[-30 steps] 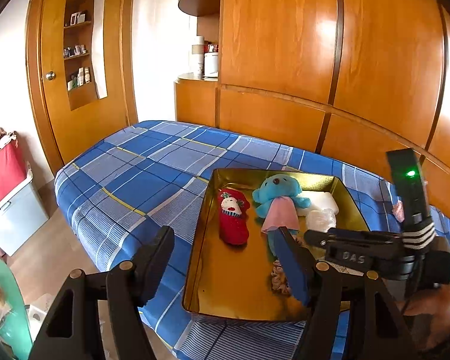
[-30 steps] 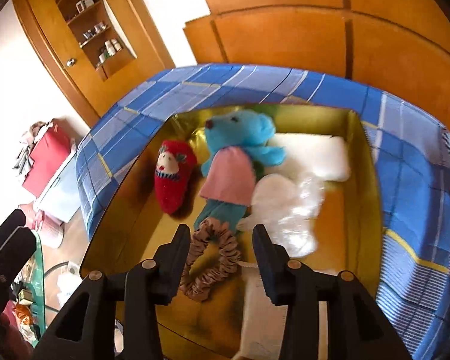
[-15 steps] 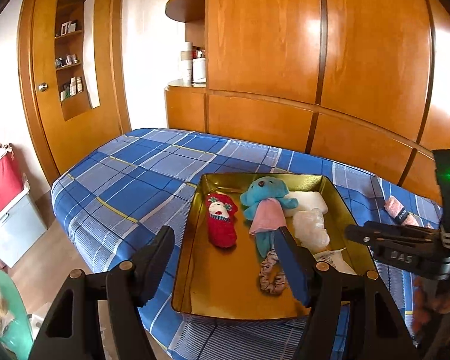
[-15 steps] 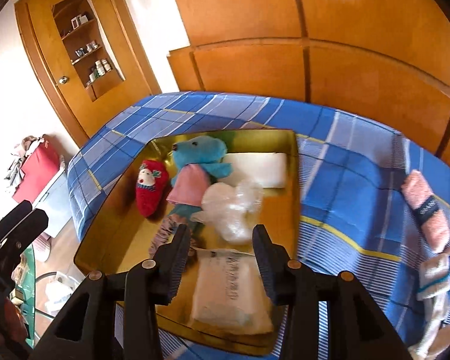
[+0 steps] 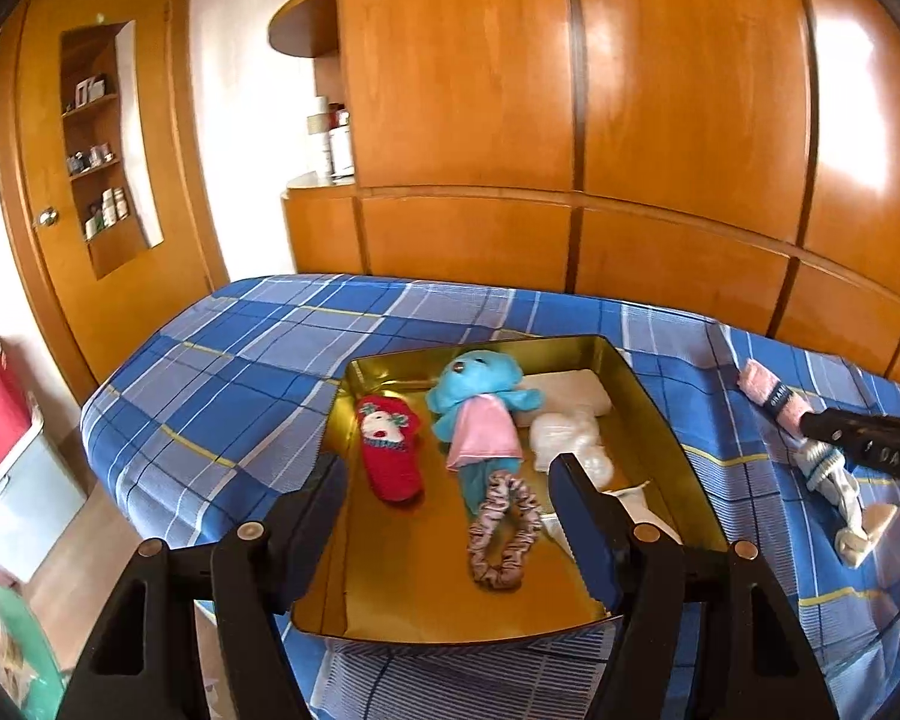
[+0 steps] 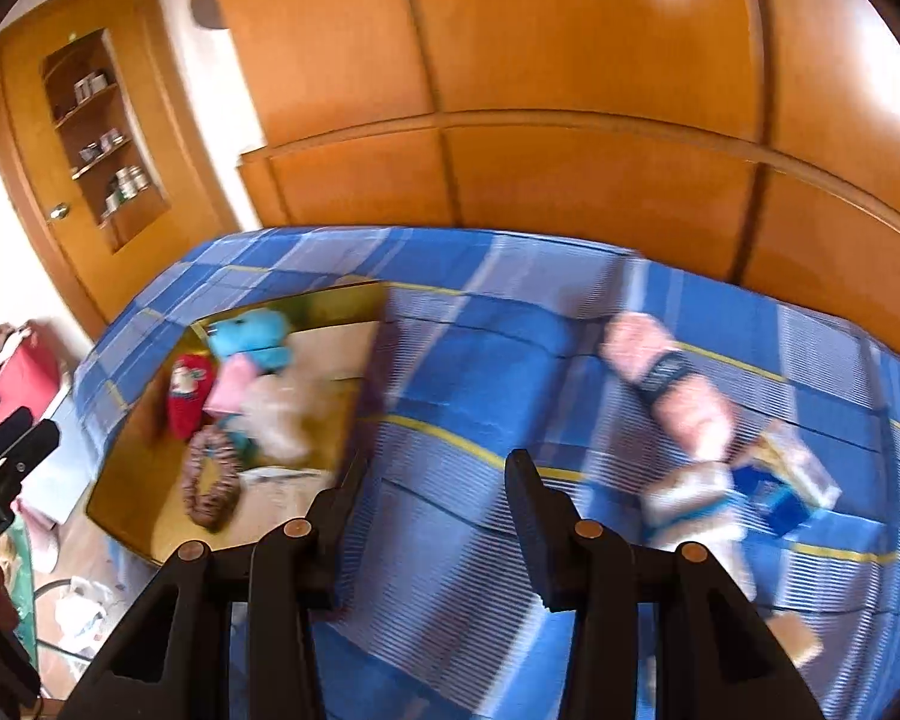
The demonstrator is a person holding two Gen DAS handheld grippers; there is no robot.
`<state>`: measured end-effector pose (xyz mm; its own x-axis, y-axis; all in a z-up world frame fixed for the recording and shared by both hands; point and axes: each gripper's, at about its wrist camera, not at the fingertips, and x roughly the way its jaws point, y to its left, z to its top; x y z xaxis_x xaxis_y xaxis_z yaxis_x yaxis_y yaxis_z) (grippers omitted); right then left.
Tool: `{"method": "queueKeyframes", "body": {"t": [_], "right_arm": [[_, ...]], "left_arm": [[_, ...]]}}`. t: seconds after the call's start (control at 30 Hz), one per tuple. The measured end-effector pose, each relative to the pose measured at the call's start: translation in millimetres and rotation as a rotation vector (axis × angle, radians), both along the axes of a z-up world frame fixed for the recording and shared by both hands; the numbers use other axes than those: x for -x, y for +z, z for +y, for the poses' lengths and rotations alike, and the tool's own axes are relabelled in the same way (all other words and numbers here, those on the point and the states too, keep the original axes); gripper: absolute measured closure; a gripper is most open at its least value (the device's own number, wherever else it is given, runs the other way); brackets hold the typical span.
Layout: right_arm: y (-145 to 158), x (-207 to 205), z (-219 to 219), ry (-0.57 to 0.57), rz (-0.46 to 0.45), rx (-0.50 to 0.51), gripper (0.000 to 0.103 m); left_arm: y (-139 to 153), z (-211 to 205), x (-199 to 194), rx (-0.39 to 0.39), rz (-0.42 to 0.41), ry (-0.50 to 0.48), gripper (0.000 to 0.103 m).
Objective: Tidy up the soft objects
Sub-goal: 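Withdraw the right gripper to the pile while left gripper reaches the white knit sock, then grasp the white knit sock by its cuff with the left gripper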
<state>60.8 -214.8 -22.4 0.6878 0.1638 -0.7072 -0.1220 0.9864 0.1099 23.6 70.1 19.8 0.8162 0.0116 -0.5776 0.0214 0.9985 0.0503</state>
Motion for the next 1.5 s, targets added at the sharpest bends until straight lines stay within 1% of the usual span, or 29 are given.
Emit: {"method": "queueKeyframes", "body": {"t": [0.3,0.57,0.7,0.87,1.0,1.2,1.3,1.47,1.5], "right_arm": [[7.8,27.1,-86.3,-0.186,-0.019,0.013,0.06],[1.2,51.0,-149.8,-0.338,-0.014,0.004,0.06],[-5.8,59.7,-175.1,-0.418,-0.019,-0.021,0.06],[-15.9,69.7,-206.1,-0.533,-0.021,-0.096,0.06],[-17.3,72.5,-218.8,-0.587,-0.016,-0.122,0.06],[-15.7,77.5,-229.2,-0.627,-0.023,-0.159,0.06],[-15.5,78.4,-231.1,-0.63,-0.022,-0.179,0.06],[-13.9,77.1,-228.9,-0.618,-0.027,-0.187,0.06],[-13.8,76.7,-228.6,-0.616,-0.026,-0.189,0.06]], "left_arm": [[-0.1,-41.3,-3.8,-0.05,0.003,-0.103,0.032],[-3.1,-83.2,-6.4,-0.087,0.014,-0.207,0.032],[-6.4,-101.8,-6.7,-0.104,0.024,-0.253,0.032],[-14.1,-127.4,-10.8,-0.118,0.057,-0.309,0.032],[-25.8,-153.1,-18.0,-0.098,0.12,-0.385,0.032],[-46.6,-195.4,-28.9,-0.062,0.225,-0.485,0.032],[-56.1,-220.4,-35.1,-0.021,0.295,-0.523,0.032],[-62.6,-261.5,-44.9,0.02,0.336,-0.565,0.032],[-64.5,-269.8,-48.1,0.037,0.353,-0.57,0.03]]}}
